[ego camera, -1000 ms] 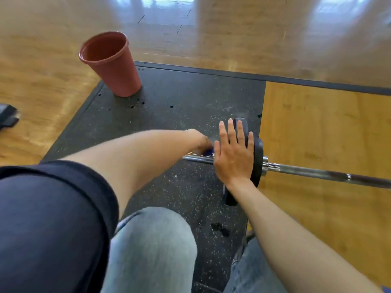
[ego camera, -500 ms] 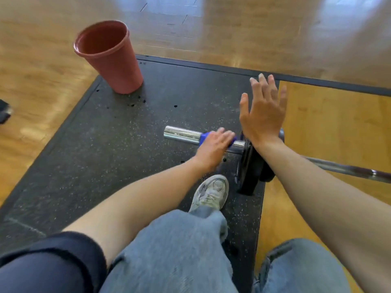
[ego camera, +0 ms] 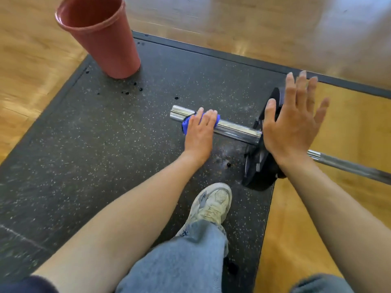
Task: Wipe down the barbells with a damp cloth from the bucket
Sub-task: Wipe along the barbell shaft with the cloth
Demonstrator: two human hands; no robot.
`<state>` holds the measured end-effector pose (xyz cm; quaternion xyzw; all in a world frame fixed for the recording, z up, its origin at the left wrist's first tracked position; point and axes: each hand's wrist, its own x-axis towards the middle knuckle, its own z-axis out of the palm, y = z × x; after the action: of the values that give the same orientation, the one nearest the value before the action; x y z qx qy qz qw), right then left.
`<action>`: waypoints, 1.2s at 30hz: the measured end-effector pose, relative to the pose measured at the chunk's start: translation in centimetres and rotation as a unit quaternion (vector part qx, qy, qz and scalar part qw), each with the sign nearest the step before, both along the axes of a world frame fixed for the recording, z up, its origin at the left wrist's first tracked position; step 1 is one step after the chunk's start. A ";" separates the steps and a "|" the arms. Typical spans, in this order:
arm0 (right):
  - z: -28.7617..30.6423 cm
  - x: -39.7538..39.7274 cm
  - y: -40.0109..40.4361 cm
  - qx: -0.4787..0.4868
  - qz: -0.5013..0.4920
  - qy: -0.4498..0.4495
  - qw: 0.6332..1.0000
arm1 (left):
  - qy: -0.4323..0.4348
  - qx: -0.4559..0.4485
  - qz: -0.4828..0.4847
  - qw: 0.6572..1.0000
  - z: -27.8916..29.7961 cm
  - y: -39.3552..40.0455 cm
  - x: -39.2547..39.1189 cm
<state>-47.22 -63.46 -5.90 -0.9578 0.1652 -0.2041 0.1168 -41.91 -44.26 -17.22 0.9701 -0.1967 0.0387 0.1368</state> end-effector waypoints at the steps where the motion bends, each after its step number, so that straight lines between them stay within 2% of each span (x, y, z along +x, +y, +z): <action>1: 0.2 -0.1 0.4 0.004 -0.006 -0.004 1.000 | 0.009 0.001 0.027 1.000 0.0 0.3 0.7; 4: -1.3 -1.8 2.4 -0.016 -0.008 0.009 1.000 | -0.003 -0.026 0.033 0.999 0.3 -2.7 0.6; 7: -2.6 -1.6 2.0 -0.072 -0.011 0.015 0.997 | -0.022 -0.055 -0.085 0.995 -0.4 -5.9 0.0; 9: -2.5 -0.2 1.3 -0.076 -0.019 0.011 0.997 | -0.024 -0.045 -0.109 0.993 -0.5 -5.1 1.4; 11: -2.2 1.1 0.9 -0.064 -0.017 0.003 0.998 | -0.035 -0.052 -0.043 0.997 -1.0 -2.4 4.0; 13: -2.1 2.2 0.8 -0.053 -0.012 -0.004 0.998 | -0.021 -0.010 0.040 0.999 -1.1 0.0 6.0; 15: -1.7 3.5 0.7 -0.040 -0.016 -0.009 0.999 | -0.001 0.013 0.063 0.998 -0.4 -0.4 6.7; 17: -1.5 4.3 0.5 -0.032 -0.028 -0.013 0.999 | -0.001 -0.012 0.024 1.000 0.5 -3.7 6.0; 20: -1.3 5.2 -0.2 -0.029 -0.047 -0.017 0.998 | 0.001 -0.032 -0.104 0.994 0.5 -8.6 4.3; 22: -1.2 5.7 -0.6 -0.023 -0.053 -0.014 0.998 | 0.008 -0.030 -0.128 0.991 0.3 -8.7 4.6; 24: -1.1 6.2 -0.8 -0.025 -0.053 -0.012 0.998 | -0.003 -0.045 -0.108 0.993 0.0 -7.1 6.1; 26: -1.0 6.7 -0.7 -0.022 -0.050 -0.008 0.998 | -0.002 -0.050 -0.037 0.998 -0.3 -5.4 7.3; 29: -0.8 7.4 -0.6 -0.015 -0.052 0.004 0.999 | 0.008 -0.025 0.011 1.000 0.0 -6.3 6.9; 33: -0.6 8.2 -1.0 -0.007 -0.047 0.009 0.999 | 0.001 -0.027 -0.103 0.994 -0.2 -11.3 3.9; 36: -0.5 8.7 -1.7 0.003 -0.055 0.001 0.998 | 0.013 -0.008 -0.149 0.989 -0.5 -10.9 4.1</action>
<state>-38.50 -65.20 -6.35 -0.9469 0.2187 -0.2093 0.1082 -37.82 -55.19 -17.68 0.9294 -0.3364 0.0066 0.1515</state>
